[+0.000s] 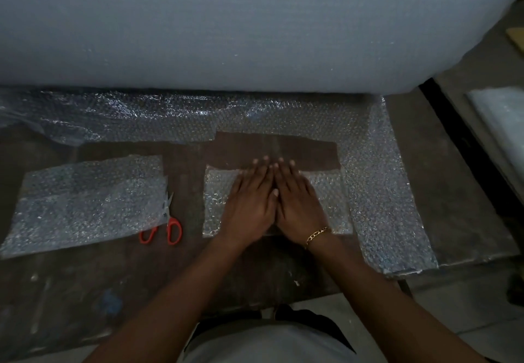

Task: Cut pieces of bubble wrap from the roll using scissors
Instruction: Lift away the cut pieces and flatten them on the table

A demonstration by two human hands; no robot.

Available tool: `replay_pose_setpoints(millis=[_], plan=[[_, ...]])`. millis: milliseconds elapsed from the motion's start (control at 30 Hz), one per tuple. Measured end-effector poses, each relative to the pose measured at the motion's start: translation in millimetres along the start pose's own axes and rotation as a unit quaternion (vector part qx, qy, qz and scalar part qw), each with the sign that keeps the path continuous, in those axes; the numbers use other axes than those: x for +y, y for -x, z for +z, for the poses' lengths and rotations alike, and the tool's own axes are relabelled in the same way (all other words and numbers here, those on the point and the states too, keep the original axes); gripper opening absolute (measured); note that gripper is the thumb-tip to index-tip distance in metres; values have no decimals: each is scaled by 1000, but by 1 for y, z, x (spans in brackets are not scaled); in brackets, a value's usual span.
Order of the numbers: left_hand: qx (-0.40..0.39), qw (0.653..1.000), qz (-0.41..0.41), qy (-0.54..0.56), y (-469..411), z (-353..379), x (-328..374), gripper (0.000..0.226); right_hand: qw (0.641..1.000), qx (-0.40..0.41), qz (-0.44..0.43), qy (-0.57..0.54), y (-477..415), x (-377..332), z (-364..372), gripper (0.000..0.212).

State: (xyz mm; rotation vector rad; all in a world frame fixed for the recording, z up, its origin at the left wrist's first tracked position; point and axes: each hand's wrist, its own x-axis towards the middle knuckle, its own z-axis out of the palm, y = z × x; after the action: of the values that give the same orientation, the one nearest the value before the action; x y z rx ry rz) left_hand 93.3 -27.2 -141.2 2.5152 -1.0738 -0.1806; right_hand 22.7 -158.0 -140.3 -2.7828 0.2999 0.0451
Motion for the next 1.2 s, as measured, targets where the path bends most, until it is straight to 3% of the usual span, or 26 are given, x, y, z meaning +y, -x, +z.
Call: replay_pose_setpoints(millis=[233,1200], plan=[[-33,995,13,-90,9,15,-20,70,998,-17,23,49,5,15,8,75],[-6,992,-90,-84,29,-4,-61,89,987,-7,154,51,34,78,-13,97]])
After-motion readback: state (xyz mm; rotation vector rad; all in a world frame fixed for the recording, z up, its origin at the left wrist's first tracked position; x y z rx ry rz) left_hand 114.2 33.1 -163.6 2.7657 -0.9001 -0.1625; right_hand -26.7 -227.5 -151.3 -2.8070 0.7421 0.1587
